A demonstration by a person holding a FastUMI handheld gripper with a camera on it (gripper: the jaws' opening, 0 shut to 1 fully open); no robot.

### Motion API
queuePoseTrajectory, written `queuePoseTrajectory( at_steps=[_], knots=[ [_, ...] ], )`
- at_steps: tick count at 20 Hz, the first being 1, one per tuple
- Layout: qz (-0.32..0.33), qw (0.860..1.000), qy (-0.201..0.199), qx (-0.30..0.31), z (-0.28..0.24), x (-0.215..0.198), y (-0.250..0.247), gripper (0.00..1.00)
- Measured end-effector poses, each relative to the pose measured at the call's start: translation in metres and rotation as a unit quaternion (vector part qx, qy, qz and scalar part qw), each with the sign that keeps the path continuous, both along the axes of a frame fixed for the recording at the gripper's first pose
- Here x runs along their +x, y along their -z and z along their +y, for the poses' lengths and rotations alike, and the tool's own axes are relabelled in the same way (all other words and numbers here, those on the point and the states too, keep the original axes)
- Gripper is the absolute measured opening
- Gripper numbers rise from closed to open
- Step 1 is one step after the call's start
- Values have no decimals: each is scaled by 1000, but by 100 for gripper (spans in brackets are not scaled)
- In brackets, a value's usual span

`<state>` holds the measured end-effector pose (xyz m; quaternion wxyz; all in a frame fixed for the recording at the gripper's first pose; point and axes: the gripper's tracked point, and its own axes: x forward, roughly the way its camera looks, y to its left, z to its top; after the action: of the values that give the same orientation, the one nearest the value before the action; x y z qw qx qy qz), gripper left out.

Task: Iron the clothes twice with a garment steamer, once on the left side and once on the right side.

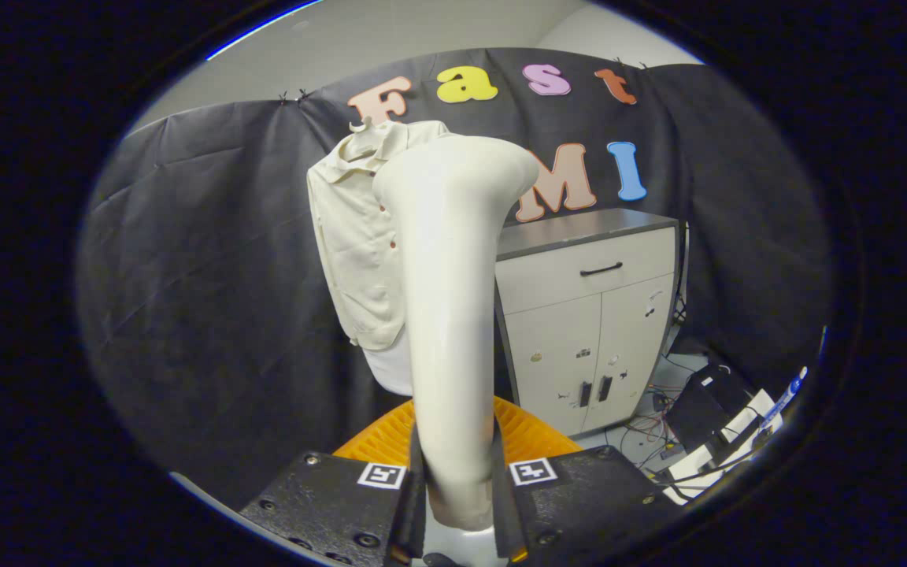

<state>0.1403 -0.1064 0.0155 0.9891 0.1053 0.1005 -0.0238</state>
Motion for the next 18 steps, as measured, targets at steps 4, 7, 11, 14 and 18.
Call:
queuePoseTrajectory(
  at_steps=[4, 7, 11, 14, 18],
  knots=[
    [-7, 1000, -11, -9, -19, -38, 2, 34],
    [-13, 1000, -20, 6, -24, -51, 3, 33],
    [-18, 1000, -8, 22, -33, -70, 0, 34],
    [-16, 1000, 10, 25, -32, -78, 1, 33],
    [-15, 1000, 19, 17, -20, -75, -2, 33]
  ],
)
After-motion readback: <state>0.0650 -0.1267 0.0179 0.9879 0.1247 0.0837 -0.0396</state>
